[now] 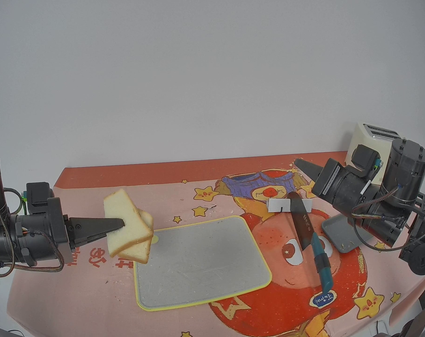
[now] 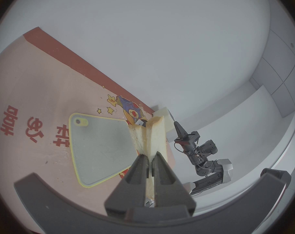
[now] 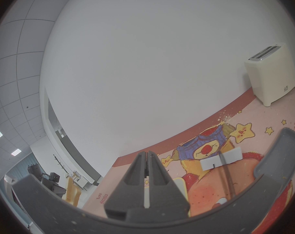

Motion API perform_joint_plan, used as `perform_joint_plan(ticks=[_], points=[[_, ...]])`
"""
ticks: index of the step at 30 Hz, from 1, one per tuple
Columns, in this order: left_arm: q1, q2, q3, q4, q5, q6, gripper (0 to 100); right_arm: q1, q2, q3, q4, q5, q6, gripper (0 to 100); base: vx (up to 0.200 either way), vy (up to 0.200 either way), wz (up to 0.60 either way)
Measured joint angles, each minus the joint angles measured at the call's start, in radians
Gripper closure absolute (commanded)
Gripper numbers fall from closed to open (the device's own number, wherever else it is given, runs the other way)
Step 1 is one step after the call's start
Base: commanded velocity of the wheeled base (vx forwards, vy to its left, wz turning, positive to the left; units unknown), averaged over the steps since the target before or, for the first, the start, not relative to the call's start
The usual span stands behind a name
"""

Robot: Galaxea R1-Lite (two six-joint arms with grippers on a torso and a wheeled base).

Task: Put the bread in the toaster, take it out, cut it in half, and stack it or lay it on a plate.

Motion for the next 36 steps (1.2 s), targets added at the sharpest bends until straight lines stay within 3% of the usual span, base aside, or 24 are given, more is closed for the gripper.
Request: perform_joint_plan(ticks=[18,26,36], points=[[-0.094,0.05,-0.019,-0.001,-0.002,-0.003,100,-0.029,0.002,-0.002,0.002,0.011,0.0,100,0.0,-0.2,0.0],[-0.158,0.177,-0.093,-0.004,0.006,-0.003,100,-0.072,0.008,-0.006,-0.002,0.043,0.001,100,0.0,-0.2,0.0],[-0.216,0.359,-0.223,-0.005,0.009,-0.005,100,-0.105,0.008,-0.007,-0.001,0.051,0.0,100,0.0,-0.2,0.0]])
